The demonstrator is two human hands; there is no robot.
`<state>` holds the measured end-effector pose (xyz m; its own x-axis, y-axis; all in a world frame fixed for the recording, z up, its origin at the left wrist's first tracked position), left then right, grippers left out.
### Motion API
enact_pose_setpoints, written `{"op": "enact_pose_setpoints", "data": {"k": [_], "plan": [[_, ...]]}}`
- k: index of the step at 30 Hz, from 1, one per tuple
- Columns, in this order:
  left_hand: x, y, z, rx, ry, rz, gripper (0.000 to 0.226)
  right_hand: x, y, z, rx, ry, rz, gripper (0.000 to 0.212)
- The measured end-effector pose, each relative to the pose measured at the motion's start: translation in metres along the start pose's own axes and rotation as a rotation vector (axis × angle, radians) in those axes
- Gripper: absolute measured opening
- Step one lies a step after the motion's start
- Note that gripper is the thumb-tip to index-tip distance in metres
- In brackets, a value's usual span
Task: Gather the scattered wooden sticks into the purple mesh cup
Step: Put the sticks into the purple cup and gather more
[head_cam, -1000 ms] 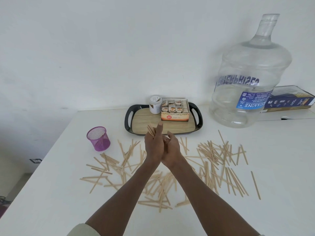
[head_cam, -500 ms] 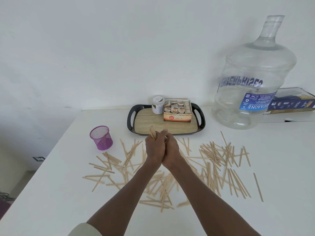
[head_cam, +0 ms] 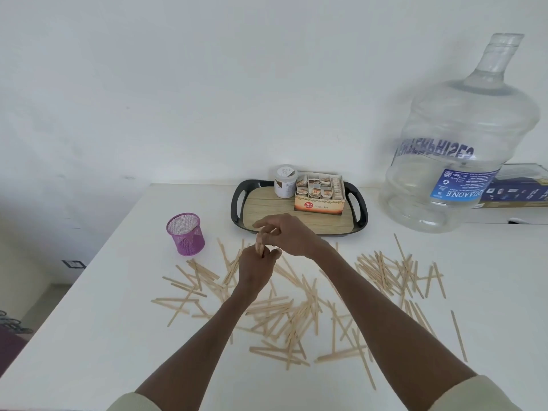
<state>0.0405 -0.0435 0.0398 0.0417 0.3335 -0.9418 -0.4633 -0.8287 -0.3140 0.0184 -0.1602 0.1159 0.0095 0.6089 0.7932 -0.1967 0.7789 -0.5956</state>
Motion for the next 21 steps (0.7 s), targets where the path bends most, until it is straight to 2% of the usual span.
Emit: {"op": "enact_pose_setpoints", "data": {"k": [5,12,15,19,21], "plan": [[0.014,-0.012,-0.006,0.049,-0.043,-0.118,0.035,0.014,0.008,-0.012,0.041,-0.043,0.190,0.013],[0.028,-0.038,-0.019,0.091,-0.063,-0.155,0.047,0.033,0.024,-0.035,0.024,-0.068,0.307,0.015],[0.035,-0.057,-0.024,0.054,-0.054,-0.140,0.030,0.039,0.023,-0.049,-0.028,-0.040,0.295,0.014],[0.055,-0.089,-0.025,-0.035,-0.113,0.022,0.051,0.045,0.012,-0.076,-0.178,0.012,0.223,0.015],[0.066,-0.103,-0.024,-0.087,-0.137,0.062,0.053,0.051,0.012,-0.092,-0.254,0.008,0.198,0.016]]}}
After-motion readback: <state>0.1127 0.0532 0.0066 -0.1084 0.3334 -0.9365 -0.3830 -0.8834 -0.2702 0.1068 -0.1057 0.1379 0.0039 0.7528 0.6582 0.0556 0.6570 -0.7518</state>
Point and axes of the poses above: each hand's wrist, its own z-axis away from the middle knuckle, its own y-axis out of the palm, x = y × z, the point moved 2 cm from there along -z, towards the middle knuckle, and after that the axes turned 12 degrees about x, right-handed, at the moved point
